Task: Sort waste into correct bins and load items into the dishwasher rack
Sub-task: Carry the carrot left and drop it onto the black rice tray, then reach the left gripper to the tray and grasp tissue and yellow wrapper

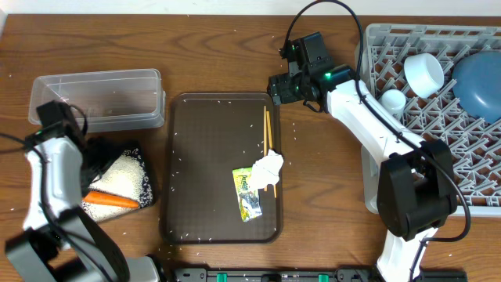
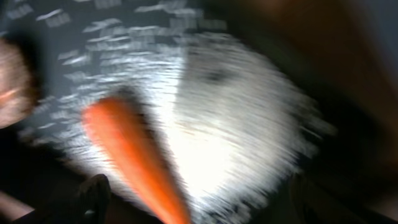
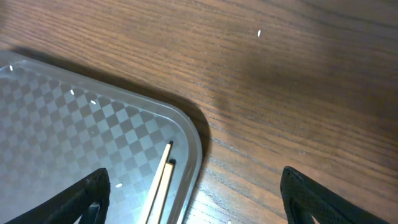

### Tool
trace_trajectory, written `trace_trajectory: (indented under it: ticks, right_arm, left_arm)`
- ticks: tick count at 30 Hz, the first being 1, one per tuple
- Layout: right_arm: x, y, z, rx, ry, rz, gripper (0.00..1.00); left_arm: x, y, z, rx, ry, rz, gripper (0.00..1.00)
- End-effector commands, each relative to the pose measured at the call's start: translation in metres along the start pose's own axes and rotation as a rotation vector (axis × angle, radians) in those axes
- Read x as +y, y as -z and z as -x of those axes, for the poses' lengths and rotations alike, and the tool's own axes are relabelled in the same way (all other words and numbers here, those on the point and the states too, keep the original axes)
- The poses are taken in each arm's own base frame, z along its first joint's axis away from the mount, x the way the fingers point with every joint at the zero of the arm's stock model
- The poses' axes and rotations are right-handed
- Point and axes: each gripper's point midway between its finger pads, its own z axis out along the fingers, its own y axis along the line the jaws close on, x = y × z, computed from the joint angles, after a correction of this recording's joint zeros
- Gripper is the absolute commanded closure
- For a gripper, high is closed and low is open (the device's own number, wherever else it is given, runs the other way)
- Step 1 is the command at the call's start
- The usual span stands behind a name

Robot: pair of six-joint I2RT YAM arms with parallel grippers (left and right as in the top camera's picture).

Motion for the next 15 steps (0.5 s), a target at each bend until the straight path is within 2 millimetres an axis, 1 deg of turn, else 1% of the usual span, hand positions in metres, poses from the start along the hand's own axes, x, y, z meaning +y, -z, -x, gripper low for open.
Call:
trace_trajectory:
  ticks: [1, 4, 6, 7, 9, 12, 15]
  right_arm:
    - [0.002, -0.006, -0.004, 0.006, -0.003, -0.006, 0.18]
    - [0.002, -0.006, -0.003, 0.002, -0.003, -0.006, 0.17]
    - [0.0, -0.006, -0.002, 0.002, -0.006, -0.008, 0.17]
    - [-0.001, -0.006, -0.002, 0.003, -0.008, -0.009, 0.17]
    - [-0.004, -0.006, -0.003, 0.006, -0.013, -0.012, 0.17]
    - [-0.008, -0.005, -0.007, 0.022, -0.02, -0.019, 0.17]
    - [-0.011, -0.005, -0.008, 0.031, -0.027, -0.024, 0.17]
  left_arm:
    - [-0.064, 0.038, -0.018, -0.045, -0.319, -0.216, 0.08]
    - [-0.103, 0.054, -0.051, -0.068, -0.537, -0.275, 0.08]
    - [-0.126, 0.059, -0.078, -0.065, -0.672, -0.303, 0.07]
    - [-0.136, 0.06, -0.09, -0.06, -0.725, -0.314, 0.08]
    - [-0.155, 0.061, -0.122, -0.038, -0.84, -0.334, 0.08]
    - [-0.171, 0.058, -0.165, 0.008, -0.982, -0.342, 0.08]
    - [-0.176, 0.053, -0.2, 0.059, -1.09, -0.328, 0.08]
